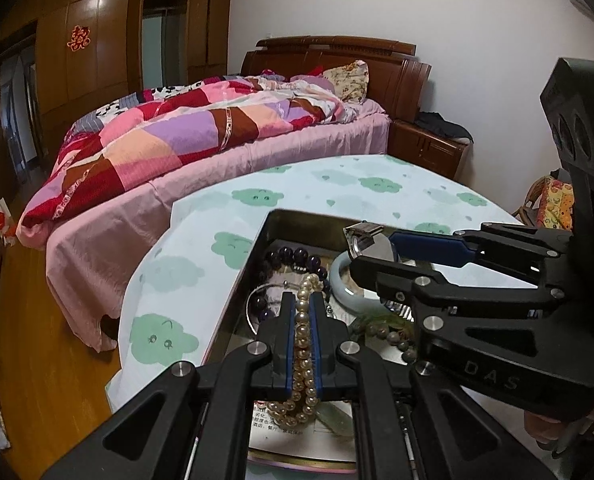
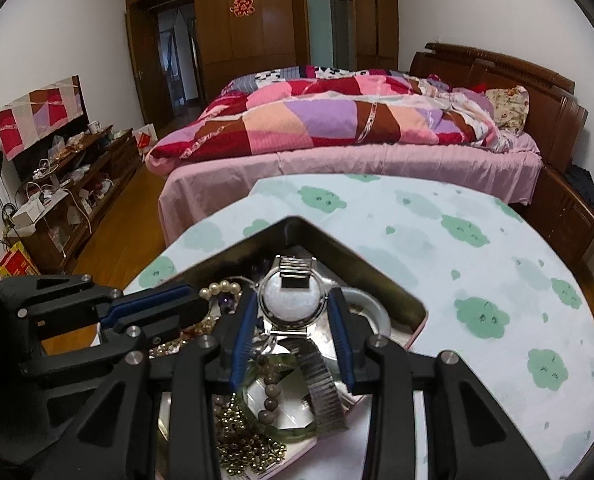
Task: Organize jewelry
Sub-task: 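Lower the pearl necklace and silver watch into the tin with both tools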
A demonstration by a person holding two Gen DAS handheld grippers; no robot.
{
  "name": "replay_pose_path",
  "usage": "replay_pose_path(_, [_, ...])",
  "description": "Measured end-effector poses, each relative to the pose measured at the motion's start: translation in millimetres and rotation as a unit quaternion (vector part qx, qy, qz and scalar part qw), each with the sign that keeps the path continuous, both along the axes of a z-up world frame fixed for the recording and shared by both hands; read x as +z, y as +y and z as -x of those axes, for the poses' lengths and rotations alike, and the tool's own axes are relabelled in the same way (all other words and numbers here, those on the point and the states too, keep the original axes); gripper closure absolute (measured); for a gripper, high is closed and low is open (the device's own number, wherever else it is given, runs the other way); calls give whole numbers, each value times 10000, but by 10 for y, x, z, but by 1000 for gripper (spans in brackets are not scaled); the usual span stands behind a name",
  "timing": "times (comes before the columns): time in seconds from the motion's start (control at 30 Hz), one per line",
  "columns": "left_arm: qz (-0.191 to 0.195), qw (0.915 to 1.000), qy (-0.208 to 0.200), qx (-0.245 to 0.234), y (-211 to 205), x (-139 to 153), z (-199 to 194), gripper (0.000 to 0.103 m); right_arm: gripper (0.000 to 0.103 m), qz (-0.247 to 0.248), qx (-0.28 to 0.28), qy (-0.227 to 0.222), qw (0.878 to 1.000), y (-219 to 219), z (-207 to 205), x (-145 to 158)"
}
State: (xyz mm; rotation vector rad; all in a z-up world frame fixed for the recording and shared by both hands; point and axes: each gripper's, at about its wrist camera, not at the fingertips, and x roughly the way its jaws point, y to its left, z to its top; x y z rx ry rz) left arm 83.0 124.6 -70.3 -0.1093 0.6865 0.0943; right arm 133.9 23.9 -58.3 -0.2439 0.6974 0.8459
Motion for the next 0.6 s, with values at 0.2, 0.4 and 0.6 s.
replay_pose_path(0.2, [-24, 9999, 163, -34, 0, -97, -32, 98, 65, 145, -8, 132, 9998, 11, -35, -101])
replay_pose_path(0.4, [-32, 9996, 269, -21, -6, -170, -55, 97, 65, 277, -13, 264, 9993, 37, -61, -200])
replay_pose_path(0.6, [-46, 9993, 369, -5, -7, -237, -78, 97, 64, 396, -14, 297, 9988, 56, -61, -279])
